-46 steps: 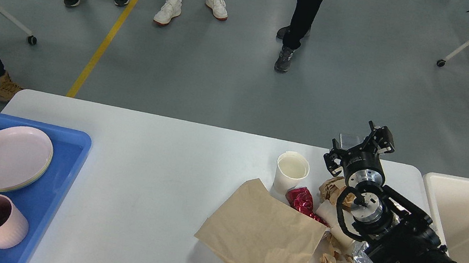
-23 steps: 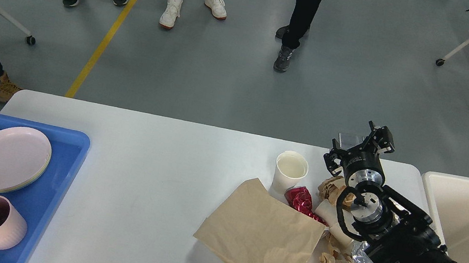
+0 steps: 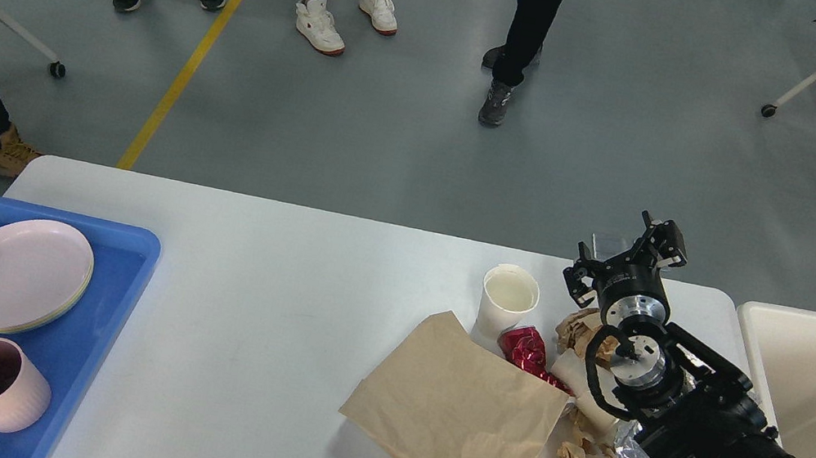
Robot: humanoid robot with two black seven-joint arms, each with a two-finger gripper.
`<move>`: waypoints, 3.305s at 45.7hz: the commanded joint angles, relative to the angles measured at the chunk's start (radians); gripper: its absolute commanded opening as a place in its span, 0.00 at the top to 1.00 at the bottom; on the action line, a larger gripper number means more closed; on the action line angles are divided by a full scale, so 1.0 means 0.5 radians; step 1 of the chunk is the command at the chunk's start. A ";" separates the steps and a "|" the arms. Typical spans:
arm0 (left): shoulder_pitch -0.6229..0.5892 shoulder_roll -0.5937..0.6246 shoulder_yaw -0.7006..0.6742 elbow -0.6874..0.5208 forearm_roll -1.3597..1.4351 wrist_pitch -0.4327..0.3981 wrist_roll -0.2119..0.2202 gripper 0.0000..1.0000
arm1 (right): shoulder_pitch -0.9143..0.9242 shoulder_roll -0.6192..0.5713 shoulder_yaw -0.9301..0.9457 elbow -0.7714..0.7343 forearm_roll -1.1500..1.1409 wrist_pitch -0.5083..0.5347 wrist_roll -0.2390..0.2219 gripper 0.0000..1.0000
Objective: Tidy desktop
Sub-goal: 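Release the pink plate and raise the left gripper above the tray, then hold the left arm still and raise the right gripper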
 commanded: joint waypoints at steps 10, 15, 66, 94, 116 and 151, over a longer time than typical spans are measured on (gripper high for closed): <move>0.224 -0.470 -0.856 0.181 -0.002 -0.002 -0.004 0.04 | 0.000 0.000 0.000 0.000 0.000 0.000 0.000 0.00; 0.310 -0.532 -0.914 0.172 0.001 -0.027 -0.114 0.04 | 0.000 0.000 0.000 0.000 0.000 0.000 0.000 0.00; 0.558 -0.882 -0.893 0.178 0.004 -0.033 -1.704 0.04 | 0.000 0.000 0.000 0.000 0.000 0.000 0.000 0.00; 0.561 -0.885 -0.917 0.178 0.007 -0.036 -1.682 0.04 | 0.000 0.000 0.000 0.000 0.000 0.000 0.000 0.00; 0.561 -0.882 -0.917 0.175 0.007 -0.036 -1.682 0.04 | 0.000 0.000 0.000 0.000 0.000 0.000 0.000 0.00; 0.561 -0.882 -0.917 0.178 0.007 -0.036 -1.682 0.04 | 0.215 -0.083 0.006 0.018 0.003 -0.003 -0.012 0.00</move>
